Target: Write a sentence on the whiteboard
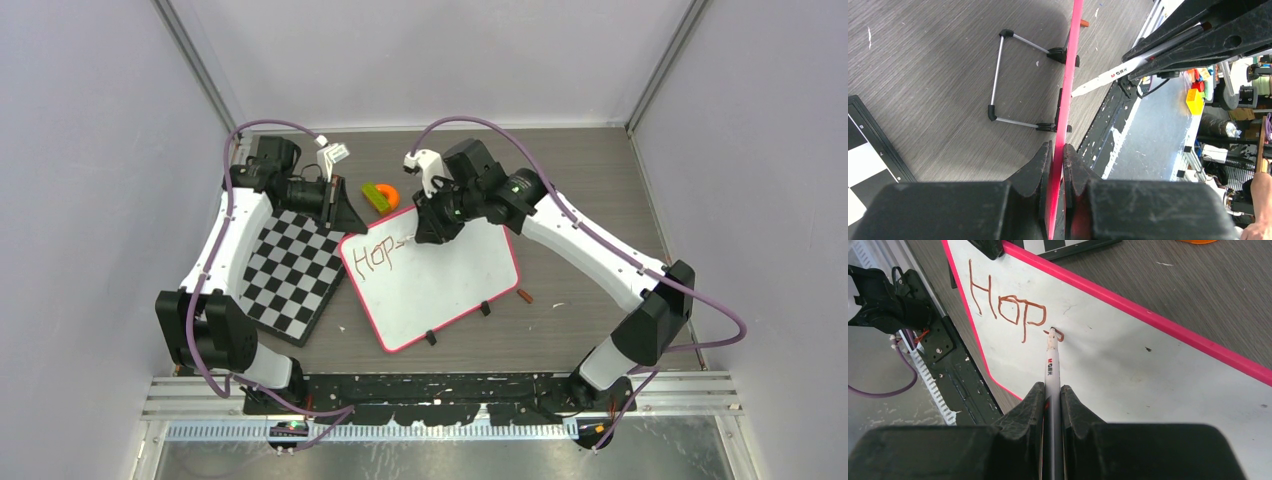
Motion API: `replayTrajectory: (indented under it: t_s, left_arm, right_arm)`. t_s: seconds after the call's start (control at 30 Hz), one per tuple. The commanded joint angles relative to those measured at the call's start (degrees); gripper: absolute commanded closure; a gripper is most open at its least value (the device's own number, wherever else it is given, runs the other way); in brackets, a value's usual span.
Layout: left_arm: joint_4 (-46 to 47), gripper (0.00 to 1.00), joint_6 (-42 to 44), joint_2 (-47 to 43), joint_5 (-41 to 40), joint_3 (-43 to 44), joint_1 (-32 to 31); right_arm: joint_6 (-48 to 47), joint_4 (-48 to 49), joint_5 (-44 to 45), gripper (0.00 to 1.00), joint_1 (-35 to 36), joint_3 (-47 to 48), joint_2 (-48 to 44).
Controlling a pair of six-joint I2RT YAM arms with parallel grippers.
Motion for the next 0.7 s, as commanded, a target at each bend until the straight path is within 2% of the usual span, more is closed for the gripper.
replayTrajectory:
  t_s: [0.0,0.67]
  left_arm:
    - [-0.9,1.00,0.0,-1.4,0.8,0.6,0.0]
    - [-1.0,1.00,-0.1,-1.2,0.4,0.7,0.0]
  right_arm:
    - [-0.2,2.9,1.2,1.00,1.0,1.6,0.6]
    - [-0.7,-0.2,3.5,1.00,1.8,-2.1,-1.0]
